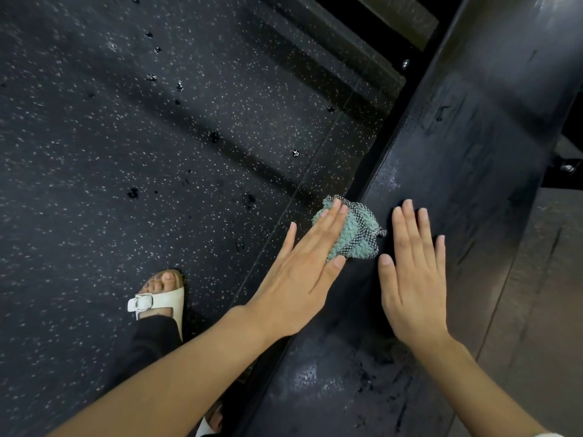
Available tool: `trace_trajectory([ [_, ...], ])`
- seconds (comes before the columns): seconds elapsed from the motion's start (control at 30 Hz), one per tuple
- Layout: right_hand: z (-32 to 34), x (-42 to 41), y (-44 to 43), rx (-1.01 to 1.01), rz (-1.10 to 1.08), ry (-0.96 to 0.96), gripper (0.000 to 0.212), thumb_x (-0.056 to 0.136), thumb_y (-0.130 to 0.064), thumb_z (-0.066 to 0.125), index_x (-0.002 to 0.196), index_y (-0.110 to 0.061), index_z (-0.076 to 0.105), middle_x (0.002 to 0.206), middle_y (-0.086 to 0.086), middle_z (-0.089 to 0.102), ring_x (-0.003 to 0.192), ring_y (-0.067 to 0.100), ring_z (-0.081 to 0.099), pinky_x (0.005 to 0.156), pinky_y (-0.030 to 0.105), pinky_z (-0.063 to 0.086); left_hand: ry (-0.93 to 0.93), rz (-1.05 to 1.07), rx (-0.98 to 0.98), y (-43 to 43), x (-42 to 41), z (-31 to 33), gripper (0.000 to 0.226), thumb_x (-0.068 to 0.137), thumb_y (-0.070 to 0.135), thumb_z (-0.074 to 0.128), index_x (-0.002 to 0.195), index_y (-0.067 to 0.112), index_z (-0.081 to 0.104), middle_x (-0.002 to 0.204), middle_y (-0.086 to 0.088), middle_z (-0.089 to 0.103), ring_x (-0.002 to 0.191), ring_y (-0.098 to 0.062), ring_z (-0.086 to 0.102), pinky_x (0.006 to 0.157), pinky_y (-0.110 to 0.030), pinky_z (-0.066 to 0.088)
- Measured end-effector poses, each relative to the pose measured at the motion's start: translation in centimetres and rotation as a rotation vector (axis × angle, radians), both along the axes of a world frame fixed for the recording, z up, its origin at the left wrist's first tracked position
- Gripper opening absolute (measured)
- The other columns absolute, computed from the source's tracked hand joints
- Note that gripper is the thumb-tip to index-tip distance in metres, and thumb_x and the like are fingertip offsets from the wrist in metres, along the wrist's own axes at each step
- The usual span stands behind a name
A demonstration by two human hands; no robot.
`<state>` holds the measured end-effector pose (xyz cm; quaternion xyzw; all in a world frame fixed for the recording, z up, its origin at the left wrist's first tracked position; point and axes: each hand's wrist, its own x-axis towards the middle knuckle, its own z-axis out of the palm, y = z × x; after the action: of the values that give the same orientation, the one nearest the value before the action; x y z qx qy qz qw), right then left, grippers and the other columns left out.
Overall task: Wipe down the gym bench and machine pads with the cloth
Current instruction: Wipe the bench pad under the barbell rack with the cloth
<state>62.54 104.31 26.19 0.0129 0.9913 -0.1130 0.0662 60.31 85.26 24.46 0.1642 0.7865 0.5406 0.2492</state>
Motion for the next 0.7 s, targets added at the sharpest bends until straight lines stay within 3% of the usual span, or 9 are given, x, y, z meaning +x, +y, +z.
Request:
trace_trajectory([
  [0.27,-0.3,0.6,-0.4,0.033,-0.001,0.018,0.057,0.103,-0.033,0.020,0.158,-0.017,0.016,0.166,-0.005,0.011,0.153,0.015,0.003,0.123,0.044,0.002,-0.023,-0.033,-0.037,-0.9,1.1,-0.1,0.057,0.106,0.037,0.021,0.152,0.037,-0.013,0.164,0.020,-0.009,0.148,0.006,-0.007,0.124,-0.039,-0.010],
  [0.5,-0.3,0.6,-0.4,0.021,0.003,0.025,0.057,0.103,-0.033,0.021,0.157,-0.020,0.010,0.166,-0.006,0.010,0.153,0.014,0.003,0.123,0.044,0.002,-0.016,0.006,-0.050,1.8,-3.6,-0.1,0.058,0.108,0.030,0.027,0.151,0.034,-0.013,0.164,0.017,-0.006,0.149,0.004,-0.003,0.120,-0.034,-0.013],
  [0.7,-0.3,0.4,-0.3,0.017,-0.006,0.031,0.056,0.103,-0.034,0.021,0.158,-0.021,0.012,0.165,-0.008,0.011,0.153,0.012,0.003,0.123,0.039,-0.002,-0.057,0.004,-0.022,1.4,-2.8,-0.3,0.057,0.109,0.029,0.027,0.148,0.039,-0.013,0.164,0.020,-0.004,0.148,0.007,-0.001,0.123,-0.039,-0.009],
])
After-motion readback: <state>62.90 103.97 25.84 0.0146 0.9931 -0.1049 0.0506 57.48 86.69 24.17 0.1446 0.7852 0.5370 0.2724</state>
